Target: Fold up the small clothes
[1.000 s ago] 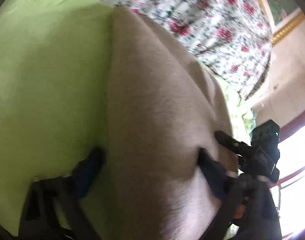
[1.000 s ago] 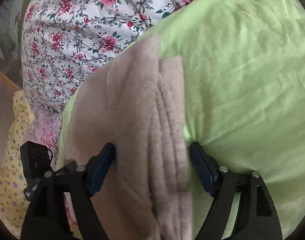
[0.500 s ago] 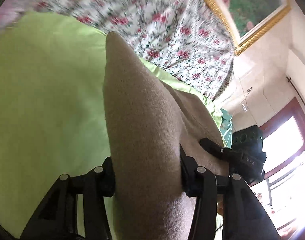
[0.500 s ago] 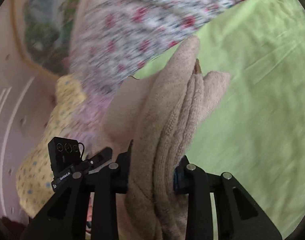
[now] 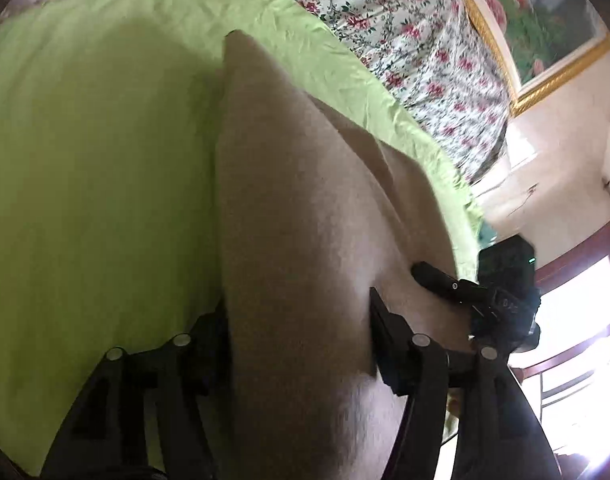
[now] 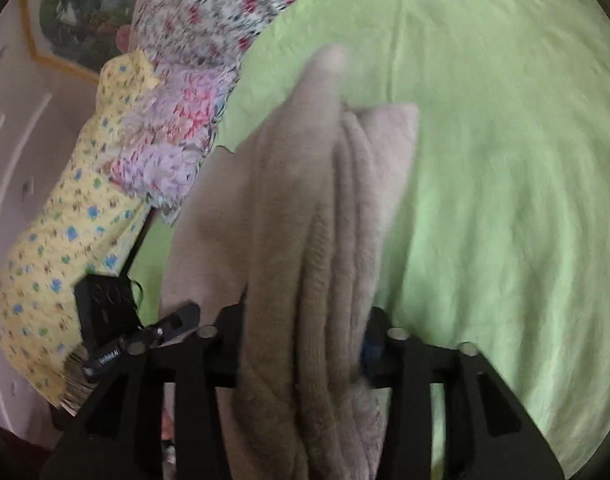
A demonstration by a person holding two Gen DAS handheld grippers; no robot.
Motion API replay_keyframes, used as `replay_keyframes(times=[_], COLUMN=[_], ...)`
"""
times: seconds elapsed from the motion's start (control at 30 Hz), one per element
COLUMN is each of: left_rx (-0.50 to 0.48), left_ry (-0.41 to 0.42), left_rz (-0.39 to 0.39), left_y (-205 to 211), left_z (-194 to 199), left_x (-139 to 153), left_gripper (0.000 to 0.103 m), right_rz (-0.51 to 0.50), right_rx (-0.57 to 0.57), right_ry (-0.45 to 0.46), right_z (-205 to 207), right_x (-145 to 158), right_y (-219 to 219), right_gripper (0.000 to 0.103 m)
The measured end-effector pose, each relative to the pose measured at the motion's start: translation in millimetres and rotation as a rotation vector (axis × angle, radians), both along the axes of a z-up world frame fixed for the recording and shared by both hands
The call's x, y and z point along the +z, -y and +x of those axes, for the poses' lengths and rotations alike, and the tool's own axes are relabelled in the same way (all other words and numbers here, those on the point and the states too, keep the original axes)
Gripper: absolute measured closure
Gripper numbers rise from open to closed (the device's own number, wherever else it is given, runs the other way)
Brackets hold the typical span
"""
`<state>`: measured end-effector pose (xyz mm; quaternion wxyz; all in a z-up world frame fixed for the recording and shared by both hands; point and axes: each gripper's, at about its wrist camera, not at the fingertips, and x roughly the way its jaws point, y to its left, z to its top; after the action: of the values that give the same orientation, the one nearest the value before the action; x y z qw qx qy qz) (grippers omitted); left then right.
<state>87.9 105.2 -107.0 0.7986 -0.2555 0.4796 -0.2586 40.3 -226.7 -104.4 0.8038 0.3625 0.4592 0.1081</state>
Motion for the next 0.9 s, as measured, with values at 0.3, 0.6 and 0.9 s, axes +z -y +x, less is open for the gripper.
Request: replay_keyframes(times=[0.3, 0.6, 0.9], left_rx=[0.053, -0.010, -0.055], left_ry=[0.178, 0.171, 0.173], left_rz=[0.178, 0.234, 0.391], left_y=[-6.4, 37.2, 63.5], left_z=[-23.6, 28.9, 41.6], left_x=[69.4, 53.8, 36.0], left_gripper=[0.040, 0.056, 0.062], right_rz=[-0.153, -0.216, -0.318], right_rx=[-0.072, -0.060, -0.079], right_ry=[0.108, -0.016, -0.054], right_z=[-17.7, 33.1, 43.2], right_x=[63.5, 28.7, 6.9], right_y=[4.7, -4.4, 0.8], right_gripper=[0.050, 0.086, 0.090])
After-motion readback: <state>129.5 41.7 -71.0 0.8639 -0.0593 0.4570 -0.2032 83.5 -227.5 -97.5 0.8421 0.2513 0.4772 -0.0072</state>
